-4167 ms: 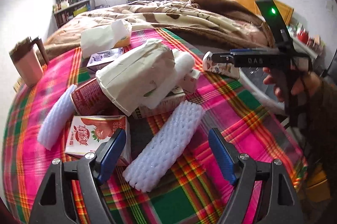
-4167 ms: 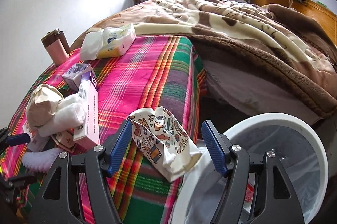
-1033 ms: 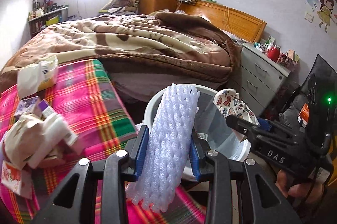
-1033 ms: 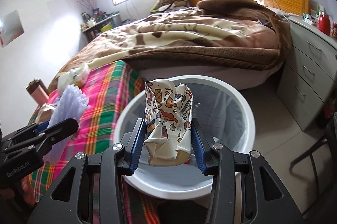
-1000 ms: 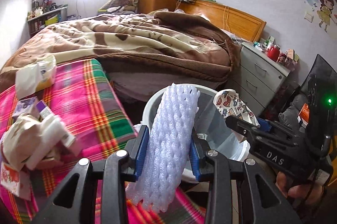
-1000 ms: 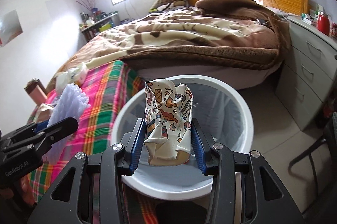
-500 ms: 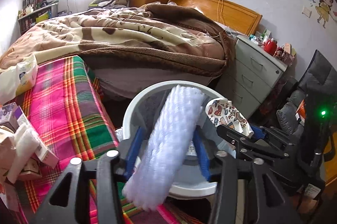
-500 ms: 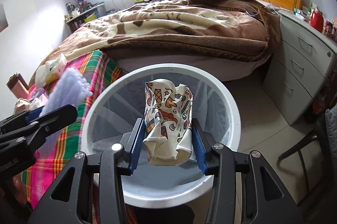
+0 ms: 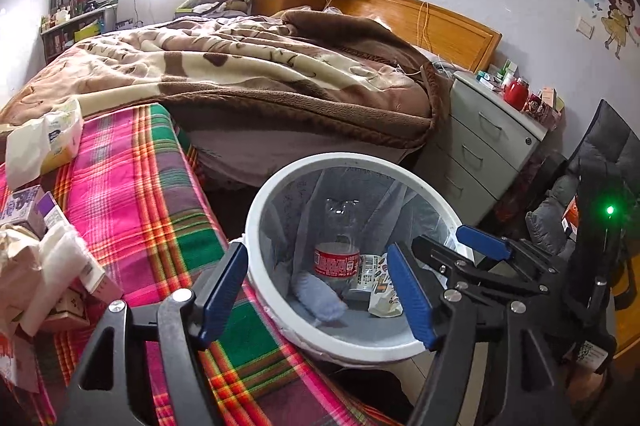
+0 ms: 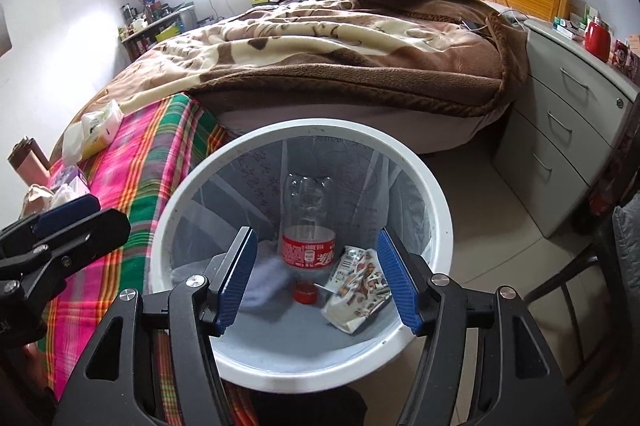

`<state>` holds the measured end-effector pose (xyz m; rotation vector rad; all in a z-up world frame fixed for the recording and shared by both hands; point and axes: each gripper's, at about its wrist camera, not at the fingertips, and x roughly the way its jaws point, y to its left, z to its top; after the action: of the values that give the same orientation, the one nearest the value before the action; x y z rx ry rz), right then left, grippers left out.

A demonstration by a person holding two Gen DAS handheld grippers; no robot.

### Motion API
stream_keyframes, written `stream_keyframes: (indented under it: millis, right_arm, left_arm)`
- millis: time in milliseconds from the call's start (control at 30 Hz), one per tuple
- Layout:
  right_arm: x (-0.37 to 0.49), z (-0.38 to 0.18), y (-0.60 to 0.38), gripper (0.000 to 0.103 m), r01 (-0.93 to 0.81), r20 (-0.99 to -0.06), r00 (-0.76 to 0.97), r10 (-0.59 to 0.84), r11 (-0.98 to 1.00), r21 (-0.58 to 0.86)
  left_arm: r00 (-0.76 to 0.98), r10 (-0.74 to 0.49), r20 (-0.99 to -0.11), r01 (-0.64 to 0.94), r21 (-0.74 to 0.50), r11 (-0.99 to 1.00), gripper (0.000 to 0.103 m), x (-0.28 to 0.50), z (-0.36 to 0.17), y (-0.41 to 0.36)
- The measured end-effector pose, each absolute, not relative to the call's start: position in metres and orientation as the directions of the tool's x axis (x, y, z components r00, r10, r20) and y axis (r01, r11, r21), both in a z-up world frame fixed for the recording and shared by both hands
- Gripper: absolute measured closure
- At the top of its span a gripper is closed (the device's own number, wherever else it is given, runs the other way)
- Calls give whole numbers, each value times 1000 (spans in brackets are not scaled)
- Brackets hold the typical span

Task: Collect trash
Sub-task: 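Move both open tools back over the remaining items on the bed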

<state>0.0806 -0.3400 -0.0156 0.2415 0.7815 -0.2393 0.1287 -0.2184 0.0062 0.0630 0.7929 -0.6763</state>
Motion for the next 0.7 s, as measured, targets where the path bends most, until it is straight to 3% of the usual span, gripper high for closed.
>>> stream_keyframes:
  millis: [700]
  right_arm:
    - [86, 2, -279, 37, 140, -631, 775, 19, 970, 201]
  left_arm:
    - [642, -434, -632, 417, -187, 889, 27, 112, 21, -108]
